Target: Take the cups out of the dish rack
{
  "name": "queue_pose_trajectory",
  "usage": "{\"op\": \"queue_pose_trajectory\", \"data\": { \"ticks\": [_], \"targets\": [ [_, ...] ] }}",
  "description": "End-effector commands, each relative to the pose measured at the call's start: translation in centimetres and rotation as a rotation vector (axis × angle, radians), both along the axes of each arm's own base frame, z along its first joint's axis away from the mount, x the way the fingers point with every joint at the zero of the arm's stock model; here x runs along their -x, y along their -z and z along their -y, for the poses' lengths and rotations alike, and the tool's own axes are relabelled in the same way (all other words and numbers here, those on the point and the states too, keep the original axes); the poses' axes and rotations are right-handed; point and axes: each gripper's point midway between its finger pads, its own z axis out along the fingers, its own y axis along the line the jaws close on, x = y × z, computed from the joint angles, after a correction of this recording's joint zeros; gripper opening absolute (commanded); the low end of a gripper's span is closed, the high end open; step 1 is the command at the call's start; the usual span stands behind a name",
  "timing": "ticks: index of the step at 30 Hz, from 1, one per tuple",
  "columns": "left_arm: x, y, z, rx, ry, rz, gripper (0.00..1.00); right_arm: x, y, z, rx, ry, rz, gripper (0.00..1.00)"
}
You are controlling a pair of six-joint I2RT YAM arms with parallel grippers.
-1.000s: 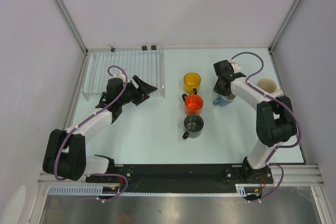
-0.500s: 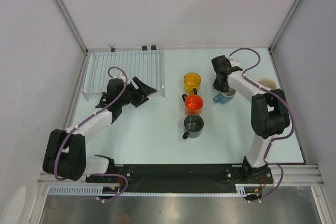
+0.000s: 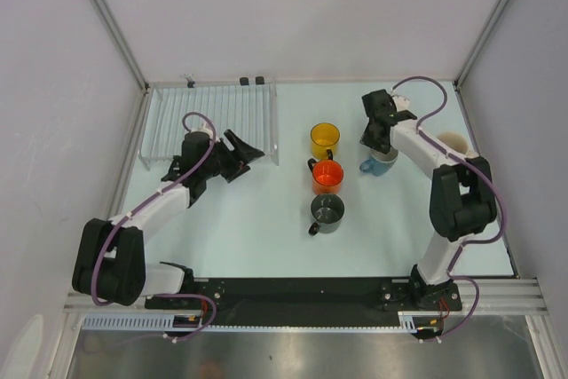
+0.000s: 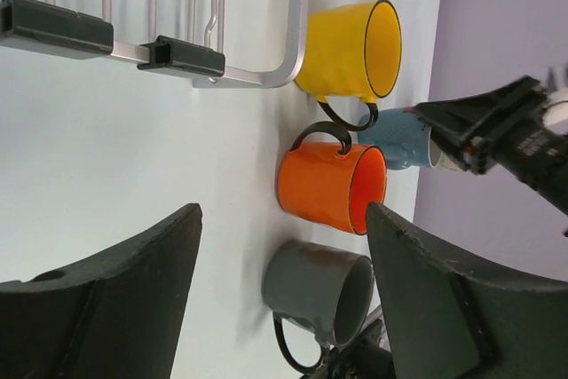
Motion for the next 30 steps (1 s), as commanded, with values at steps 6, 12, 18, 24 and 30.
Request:
{"op": "queue_pose_trajectory", "data": {
  "ticks": [6,12,18,24,30],
  "targets": [
    [-1.8,-4.8,-1.3,-0.134,-0.027,0.126,0.82,-0.4,-17.5,-2.1,-0.068,-0.079,0.436,0.77],
    [-2.1,-6.1,-3.0,-0.385,-0.024,0.157,0.84,3.9,-20.8,-4.4,0.019,-0.178,0.542,0.95],
    [-0.7,-6.9,-5.8,-0.732,-0.110,0.143,0.83,10.1,-19.7,-6.9,0.121,-0.295,0.625,1.00],
    [2.1,-6.6,-6.4,-0.826,-0.129,0.188,0.83,15.8,-17.3,-8.4,0.152,-0.412,0.671,1.00],
    [3.1,-7.2,-7.1,-0.880,-0.149,0.215,0.85,18.5,-18.1,-7.9,0.165,-0.417,0.723,1.00]
  ]
}}
